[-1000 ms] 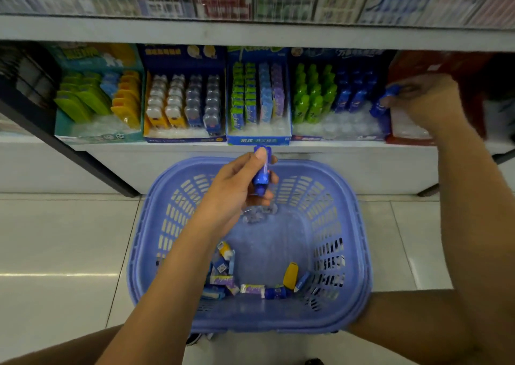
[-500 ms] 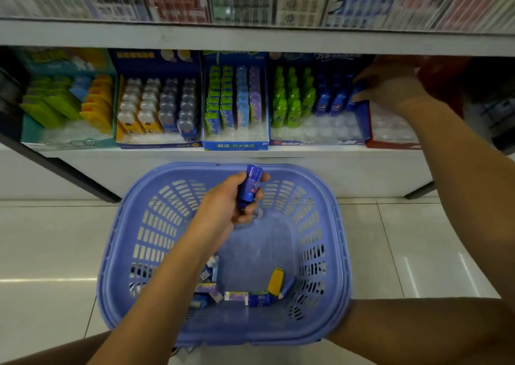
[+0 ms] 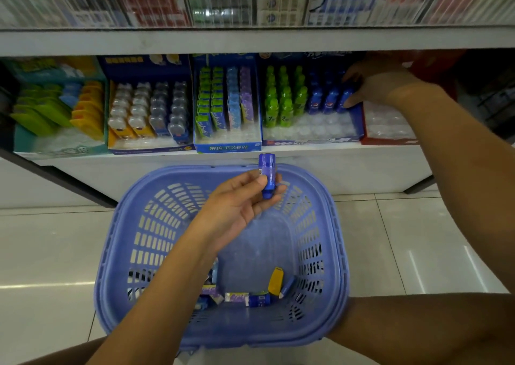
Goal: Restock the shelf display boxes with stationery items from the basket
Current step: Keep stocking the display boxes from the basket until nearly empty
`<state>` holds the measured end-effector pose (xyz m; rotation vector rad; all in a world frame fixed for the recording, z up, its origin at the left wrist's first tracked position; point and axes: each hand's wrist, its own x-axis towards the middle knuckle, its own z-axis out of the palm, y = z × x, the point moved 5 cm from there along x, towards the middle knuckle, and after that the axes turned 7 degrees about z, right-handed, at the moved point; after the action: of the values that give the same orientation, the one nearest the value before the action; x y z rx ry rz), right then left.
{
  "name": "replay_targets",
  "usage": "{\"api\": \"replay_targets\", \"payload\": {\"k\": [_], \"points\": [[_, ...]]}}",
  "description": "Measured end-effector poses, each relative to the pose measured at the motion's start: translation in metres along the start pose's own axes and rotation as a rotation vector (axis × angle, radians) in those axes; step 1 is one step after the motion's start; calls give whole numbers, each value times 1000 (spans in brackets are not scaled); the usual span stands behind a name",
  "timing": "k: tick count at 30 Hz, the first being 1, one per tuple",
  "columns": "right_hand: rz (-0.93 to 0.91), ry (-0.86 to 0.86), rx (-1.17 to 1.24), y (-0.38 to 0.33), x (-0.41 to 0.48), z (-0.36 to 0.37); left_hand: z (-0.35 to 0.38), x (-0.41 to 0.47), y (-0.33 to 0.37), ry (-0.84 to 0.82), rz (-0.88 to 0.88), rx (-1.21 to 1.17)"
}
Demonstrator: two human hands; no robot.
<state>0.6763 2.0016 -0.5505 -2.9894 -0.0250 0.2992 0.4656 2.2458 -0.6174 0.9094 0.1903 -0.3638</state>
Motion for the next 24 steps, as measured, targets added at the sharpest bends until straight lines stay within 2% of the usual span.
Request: {"api": "replay_targets", "payload": {"k": [3, 4, 6, 8, 11, 15, 17, 19, 22, 24], "points": [[39, -41, 116, -15, -19, 0, 3, 4, 2, 27, 27, -79], [25, -136, 186, -26, -30, 3, 3, 7, 3, 53, 46, -46], [-119, -364, 340, -61, -56, 12, 5, 13, 5, 114, 73, 21], [-239, -544, 538, -92, -81, 17, 11, 19, 9, 154, 107, -29], [-247, -642, 702, -116, -97, 24, 20, 26, 22, 163, 252, -89], [-195, -747, 946, -126, -100, 31, 23, 26, 41, 210, 506, 110], [-141, -724, 1125, -123, -96, 30, 23, 25, 51, 207, 577, 187], [-163, -619, 1203, -116, -89, 24, 23, 25, 56, 160, 549, 214], [-287, -468, 1091, -105, -83, 12, 26, 29, 53, 94, 410, 163], [-315, -458, 1063, -101, -82, 9, 30, 33, 51, 85, 392, 176]]}}
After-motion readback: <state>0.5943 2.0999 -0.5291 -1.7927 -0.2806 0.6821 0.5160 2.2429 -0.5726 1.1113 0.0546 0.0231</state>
